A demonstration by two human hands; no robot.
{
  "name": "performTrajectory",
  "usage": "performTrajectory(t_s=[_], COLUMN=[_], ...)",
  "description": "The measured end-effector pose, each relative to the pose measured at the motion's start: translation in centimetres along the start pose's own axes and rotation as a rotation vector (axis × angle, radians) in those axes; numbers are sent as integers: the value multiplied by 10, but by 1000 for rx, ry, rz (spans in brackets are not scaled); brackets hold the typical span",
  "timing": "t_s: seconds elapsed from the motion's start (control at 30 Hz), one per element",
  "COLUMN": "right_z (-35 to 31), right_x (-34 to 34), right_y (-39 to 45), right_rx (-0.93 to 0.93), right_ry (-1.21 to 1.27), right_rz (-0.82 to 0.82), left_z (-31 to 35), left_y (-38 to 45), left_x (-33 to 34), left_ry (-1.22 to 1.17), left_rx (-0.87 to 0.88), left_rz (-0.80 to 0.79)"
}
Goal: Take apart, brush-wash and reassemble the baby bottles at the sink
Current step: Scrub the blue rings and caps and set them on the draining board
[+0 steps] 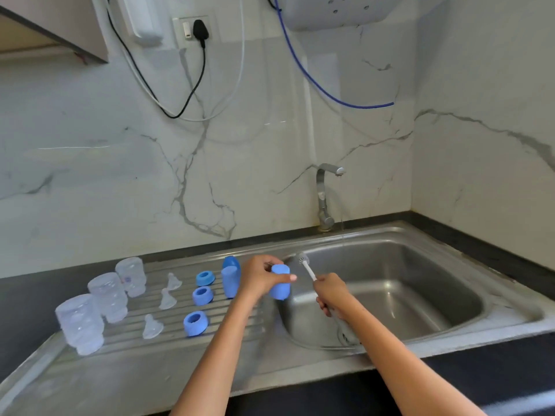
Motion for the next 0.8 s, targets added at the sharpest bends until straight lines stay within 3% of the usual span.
performTrajectory(t_s=[0.23,0.8], right_z=[8,10], right_x=[10,12], right_y=[5,6], right_rx=[-36,-53], right_ry=[1,-33], right_rz=[-32,-55], left_z=[-28,-37], left_y=[-5,-26], left_x=[-75,-84], left_ry=[150,411], left_rx=[-96,-170], left_rz=[11,-193])
Point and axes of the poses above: each hand's wrist, its own y-axis towards the middle knuckle, its own x-axis out of the palm, z = x × y, the point moved 7 cm from there along y, towards the middle knuckle, and after that the axes turned 5 degrees about x, right-handed, at the moved point
